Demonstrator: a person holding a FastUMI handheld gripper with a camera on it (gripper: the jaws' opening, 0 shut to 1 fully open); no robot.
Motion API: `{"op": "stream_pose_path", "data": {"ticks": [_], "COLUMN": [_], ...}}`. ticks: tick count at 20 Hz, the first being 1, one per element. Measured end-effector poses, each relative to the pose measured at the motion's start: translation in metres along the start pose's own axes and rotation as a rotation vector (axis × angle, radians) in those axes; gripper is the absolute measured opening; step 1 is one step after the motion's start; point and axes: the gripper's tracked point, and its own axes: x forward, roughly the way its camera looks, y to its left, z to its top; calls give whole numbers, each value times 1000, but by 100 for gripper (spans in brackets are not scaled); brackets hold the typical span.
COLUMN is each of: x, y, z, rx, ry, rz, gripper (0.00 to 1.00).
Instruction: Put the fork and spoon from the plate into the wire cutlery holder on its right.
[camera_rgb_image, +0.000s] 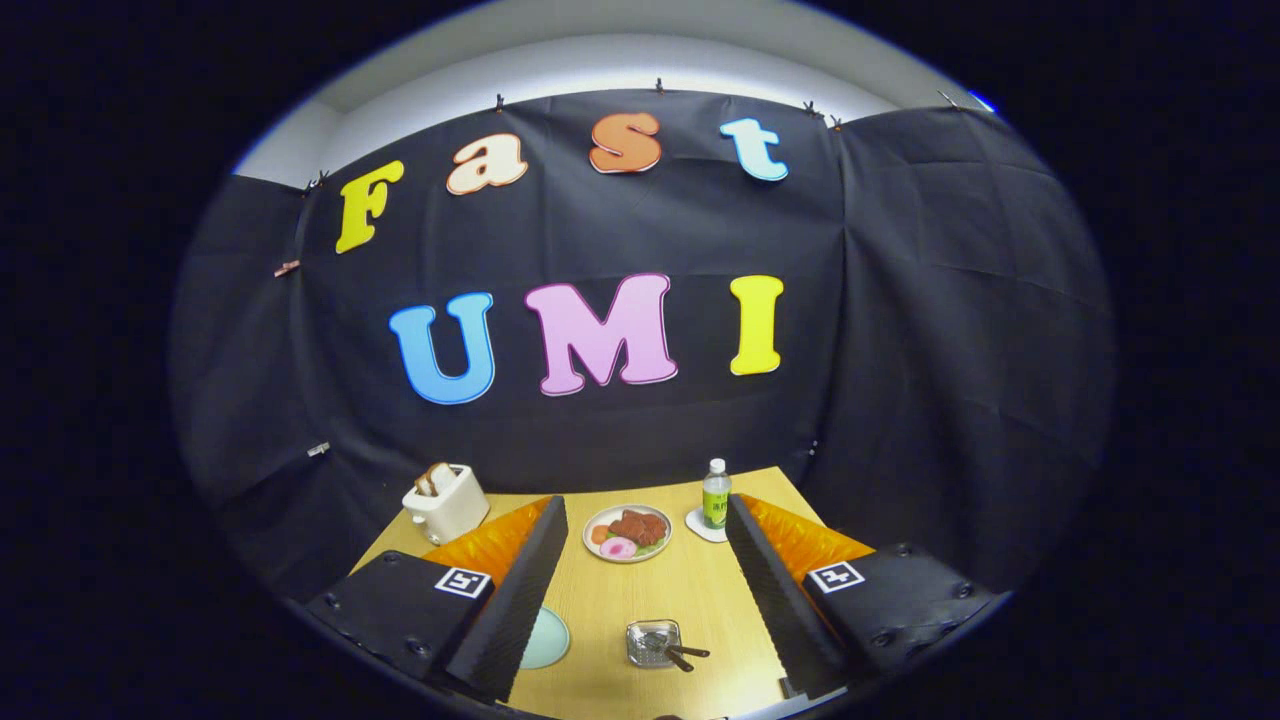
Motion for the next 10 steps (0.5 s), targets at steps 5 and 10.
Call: {"op": "stream_pose_path", "data": {"ticks": [5, 10], "x": [1, 5], "y": [-9, -14], "z": [10, -4], "rx": [-47, -63], "ry": [-78, -67], "rz": [46, 63], "gripper": [99, 99]}}
